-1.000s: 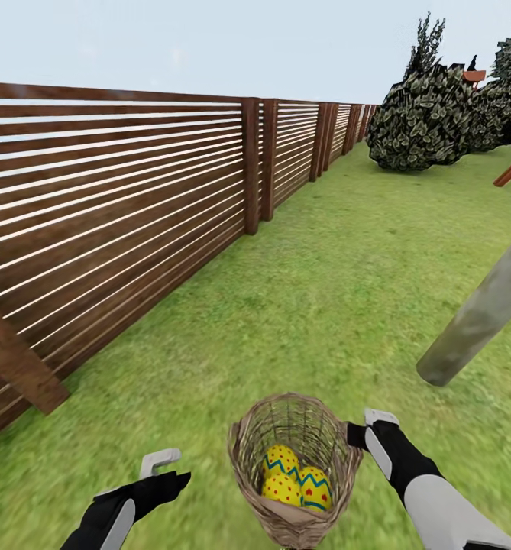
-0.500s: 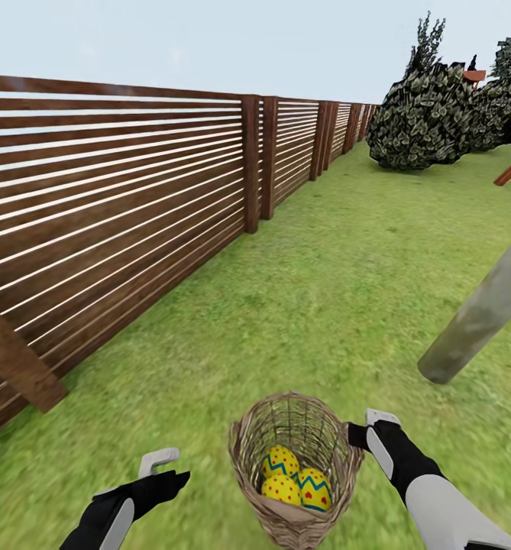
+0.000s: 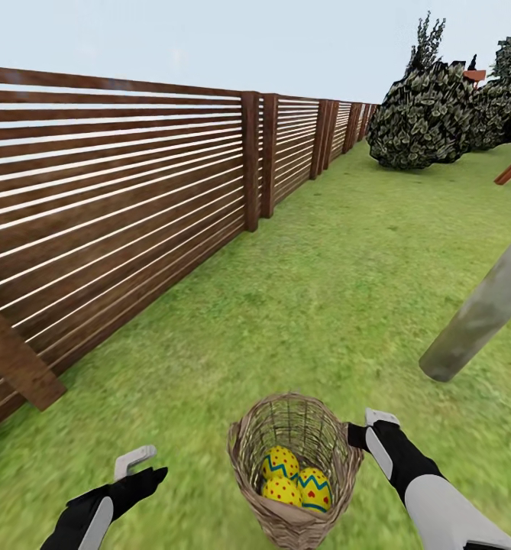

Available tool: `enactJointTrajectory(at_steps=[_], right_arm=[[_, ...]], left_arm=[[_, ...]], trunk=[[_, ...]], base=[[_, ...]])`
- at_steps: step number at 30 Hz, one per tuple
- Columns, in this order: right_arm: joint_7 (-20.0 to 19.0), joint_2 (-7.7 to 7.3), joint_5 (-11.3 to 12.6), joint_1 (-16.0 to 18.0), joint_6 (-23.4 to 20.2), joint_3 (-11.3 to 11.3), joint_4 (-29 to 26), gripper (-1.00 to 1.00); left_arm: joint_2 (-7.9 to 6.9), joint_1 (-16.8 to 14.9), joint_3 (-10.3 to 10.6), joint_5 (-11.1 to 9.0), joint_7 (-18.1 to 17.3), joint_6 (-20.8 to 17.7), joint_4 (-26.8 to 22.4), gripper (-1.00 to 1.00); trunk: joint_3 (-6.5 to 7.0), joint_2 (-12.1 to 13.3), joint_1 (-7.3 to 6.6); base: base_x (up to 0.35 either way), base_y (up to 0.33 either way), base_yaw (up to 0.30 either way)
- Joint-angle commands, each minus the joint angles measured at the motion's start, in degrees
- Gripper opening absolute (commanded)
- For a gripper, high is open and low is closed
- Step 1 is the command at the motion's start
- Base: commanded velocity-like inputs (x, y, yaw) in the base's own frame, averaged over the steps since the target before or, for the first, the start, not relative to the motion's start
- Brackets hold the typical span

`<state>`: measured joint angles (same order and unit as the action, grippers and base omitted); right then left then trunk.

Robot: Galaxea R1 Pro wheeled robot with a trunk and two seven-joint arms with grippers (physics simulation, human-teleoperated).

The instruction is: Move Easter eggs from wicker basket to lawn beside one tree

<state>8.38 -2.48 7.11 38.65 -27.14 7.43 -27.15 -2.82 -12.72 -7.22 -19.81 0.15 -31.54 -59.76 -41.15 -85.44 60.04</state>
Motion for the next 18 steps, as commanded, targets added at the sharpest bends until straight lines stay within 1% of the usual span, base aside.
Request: enactJointTrajectory(at_steps=[1, 18], right_arm=[[0.4, 0.01, 0.9, 0.0, -0.2, 0.0, -0.1, -1.00], [0.4, -0.12, 0.9, 0.0, -0.2, 0.0, -0.1, -1.00]], left_arm=[[-0.01, 0.0, -0.1, -0.4, 0.0, -0.3, -0.1, 1.00], [-0.02, 0.0, 0.1, -0.5, -0.1, -0.4, -0.1, 1.00]], trunk=[[-0.23, -0.4, 0.22], [-3.28, -7.3, 3.96]], base=[[0.000, 0.000, 0.000], [0.000, 0.000, 0.000]])
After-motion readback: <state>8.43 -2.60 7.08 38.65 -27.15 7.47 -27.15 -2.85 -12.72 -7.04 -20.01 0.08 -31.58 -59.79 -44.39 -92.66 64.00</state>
